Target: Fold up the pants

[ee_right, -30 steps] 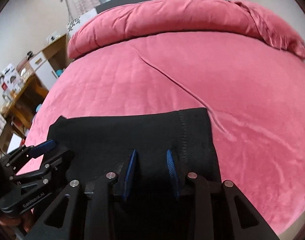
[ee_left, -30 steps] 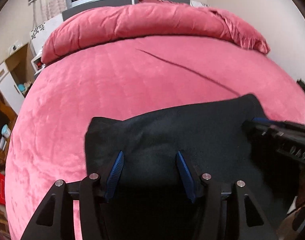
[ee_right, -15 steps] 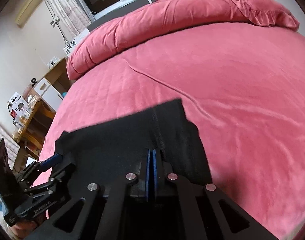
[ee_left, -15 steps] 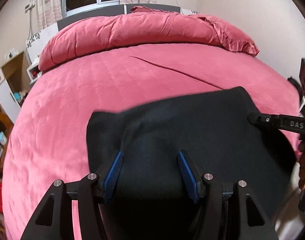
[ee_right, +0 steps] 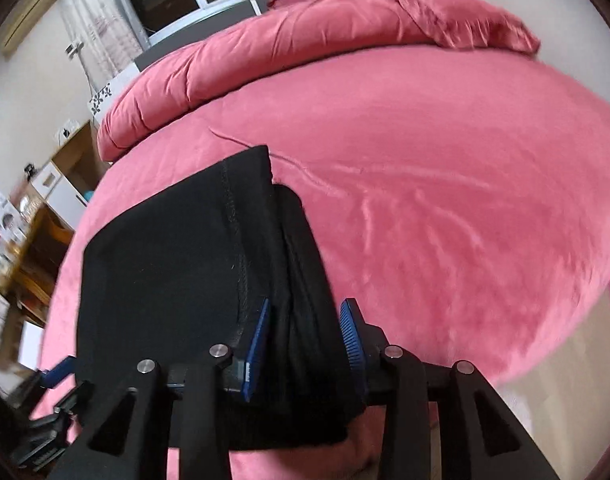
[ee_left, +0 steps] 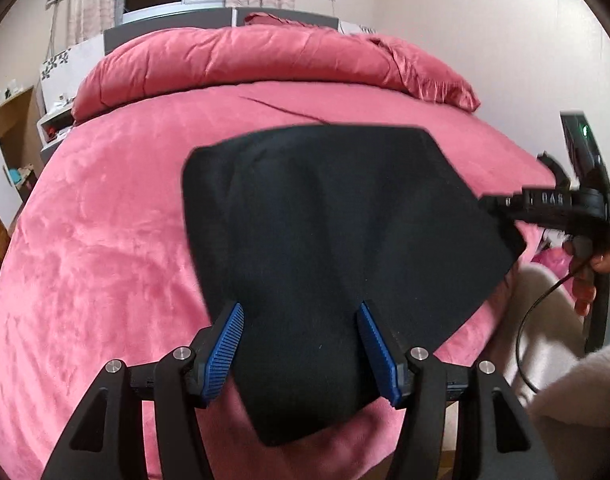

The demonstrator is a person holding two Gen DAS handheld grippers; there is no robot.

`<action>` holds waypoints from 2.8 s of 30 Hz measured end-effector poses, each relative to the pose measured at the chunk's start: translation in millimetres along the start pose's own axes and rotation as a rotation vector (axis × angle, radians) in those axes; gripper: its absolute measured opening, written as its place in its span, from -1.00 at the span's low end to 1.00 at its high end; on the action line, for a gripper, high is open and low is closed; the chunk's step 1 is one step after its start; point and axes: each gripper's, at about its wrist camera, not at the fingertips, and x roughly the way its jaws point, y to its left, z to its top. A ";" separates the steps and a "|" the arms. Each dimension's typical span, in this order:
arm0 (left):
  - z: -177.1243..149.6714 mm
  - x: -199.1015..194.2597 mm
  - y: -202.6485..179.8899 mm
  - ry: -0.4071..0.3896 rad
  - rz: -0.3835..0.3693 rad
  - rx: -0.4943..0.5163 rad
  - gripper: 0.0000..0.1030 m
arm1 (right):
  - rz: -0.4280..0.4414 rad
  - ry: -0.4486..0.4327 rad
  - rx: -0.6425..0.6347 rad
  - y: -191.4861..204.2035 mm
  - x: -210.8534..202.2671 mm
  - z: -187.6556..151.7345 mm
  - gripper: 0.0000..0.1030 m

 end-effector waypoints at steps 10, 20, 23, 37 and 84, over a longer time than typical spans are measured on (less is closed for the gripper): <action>-12.3 13.6 49.3 0.062 -0.001 -0.268 0.19 | -0.059 0.068 -0.118 14.4 4.6 -9.6 -0.10; 2.1 10.5 73.0 0.052 -0.154 -0.362 0.18 | 0.016 0.105 0.025 -22.5 10.4 -3.3 0.35; 9.1 20.1 80.4 0.071 -0.201 -0.422 0.19 | 0.071 0.115 0.031 -24.8 16.1 2.2 0.40; 25.9 73.1 72.9 0.226 -0.340 -0.408 0.59 | 0.250 0.195 0.120 -45.6 45.8 8.6 0.53; 114.7 32.9 148.2 -0.042 -0.016 -0.217 -0.37 | 0.359 -0.005 -0.116 99.6 84.3 94.3 -0.08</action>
